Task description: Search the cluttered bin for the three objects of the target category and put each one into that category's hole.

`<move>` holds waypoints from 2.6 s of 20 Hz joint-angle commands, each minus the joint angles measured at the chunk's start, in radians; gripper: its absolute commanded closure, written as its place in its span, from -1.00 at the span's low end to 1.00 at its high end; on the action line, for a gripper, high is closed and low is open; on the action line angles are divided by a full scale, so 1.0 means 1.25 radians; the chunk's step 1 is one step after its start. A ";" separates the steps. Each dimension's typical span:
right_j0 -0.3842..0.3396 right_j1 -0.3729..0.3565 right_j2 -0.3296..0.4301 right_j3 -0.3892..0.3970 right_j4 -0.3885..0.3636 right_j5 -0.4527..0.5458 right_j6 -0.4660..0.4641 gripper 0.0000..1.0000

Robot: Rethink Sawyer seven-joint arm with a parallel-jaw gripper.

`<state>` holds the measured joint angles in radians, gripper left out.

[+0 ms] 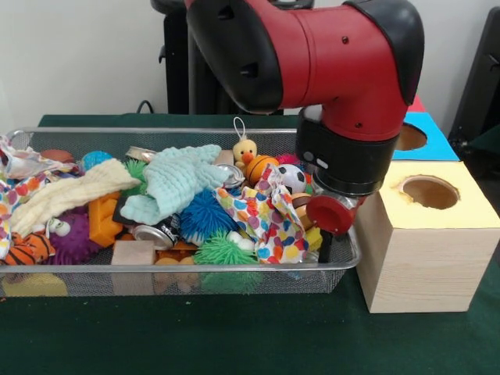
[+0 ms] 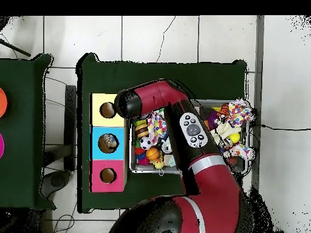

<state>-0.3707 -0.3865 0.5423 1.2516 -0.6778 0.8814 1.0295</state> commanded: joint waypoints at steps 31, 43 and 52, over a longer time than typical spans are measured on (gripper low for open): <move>-0.078 -0.011 0.140 -0.033 -0.056 0.004 -0.377 -1.00; -0.126 -0.019 0.170 -0.002 -0.091 0.006 -0.423 -1.00; -0.069 -0.012 0.157 -0.038 -0.111 0.024 -0.366 -1.00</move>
<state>-0.4905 -0.3776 0.6826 1.2948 -0.7504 0.9028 0.8637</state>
